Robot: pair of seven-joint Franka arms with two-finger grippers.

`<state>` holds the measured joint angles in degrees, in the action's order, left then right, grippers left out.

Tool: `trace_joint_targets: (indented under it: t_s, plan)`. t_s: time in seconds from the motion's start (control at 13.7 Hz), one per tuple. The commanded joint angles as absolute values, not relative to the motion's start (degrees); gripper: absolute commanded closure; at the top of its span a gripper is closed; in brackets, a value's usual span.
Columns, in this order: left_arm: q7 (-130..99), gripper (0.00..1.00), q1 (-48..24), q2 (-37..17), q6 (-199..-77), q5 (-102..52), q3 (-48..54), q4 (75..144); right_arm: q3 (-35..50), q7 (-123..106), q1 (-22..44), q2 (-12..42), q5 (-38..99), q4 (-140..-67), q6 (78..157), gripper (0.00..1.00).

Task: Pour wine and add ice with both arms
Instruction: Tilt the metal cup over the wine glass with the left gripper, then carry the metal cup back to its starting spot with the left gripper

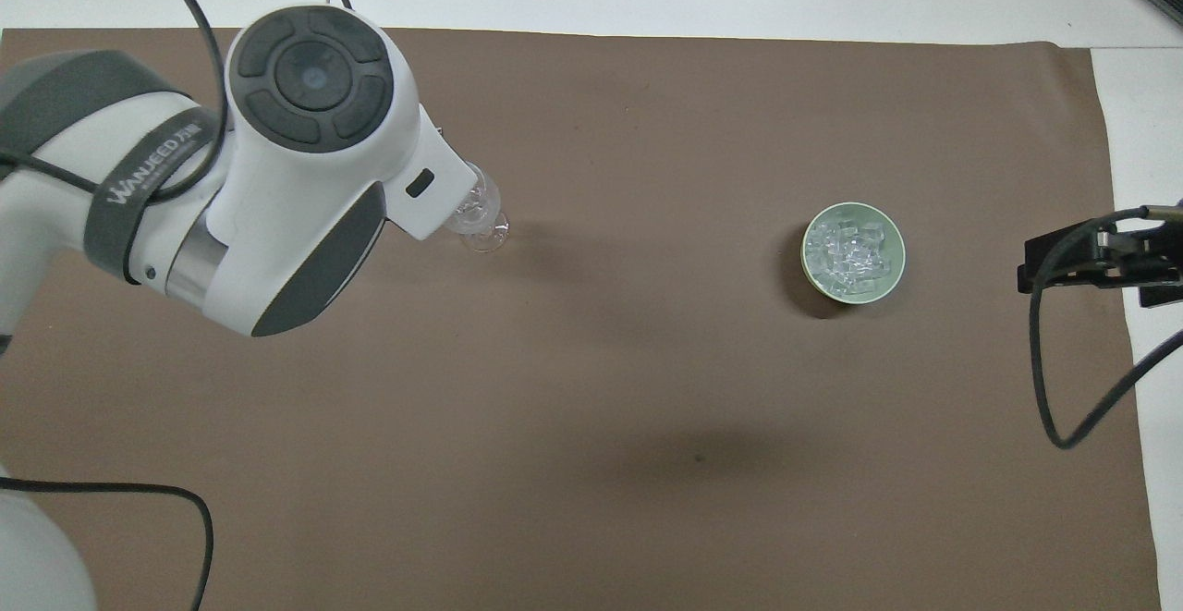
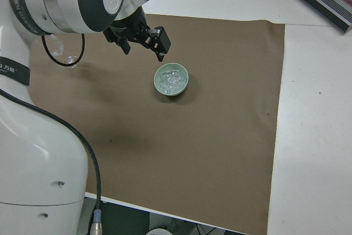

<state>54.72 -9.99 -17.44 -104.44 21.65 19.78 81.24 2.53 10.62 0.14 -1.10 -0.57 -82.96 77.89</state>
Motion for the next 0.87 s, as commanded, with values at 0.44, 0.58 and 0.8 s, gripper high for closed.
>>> trace_joint_targets:
  t_s: [0.44,0.58,0.8]
  plan:
    - [67.04,1.00,2.54,-18.28,-103.62,-2.87,20.66,80.77,2.46,10.02,-0.53,-2.11,0.79,-84.11,78.13,0.00]
    - [71.86,1.00,5.61,-19.15,-103.62,-8.05,20.92,80.95,2.46,10.02,-0.53,-2.11,0.79,-84.11,78.13,0.00]
    - [84.86,1.00,10.70,-20.29,-103.19,-21.75,20.65,81.12,2.46,10.02,-0.53,-2.11,0.79,-84.11,78.13,0.00]
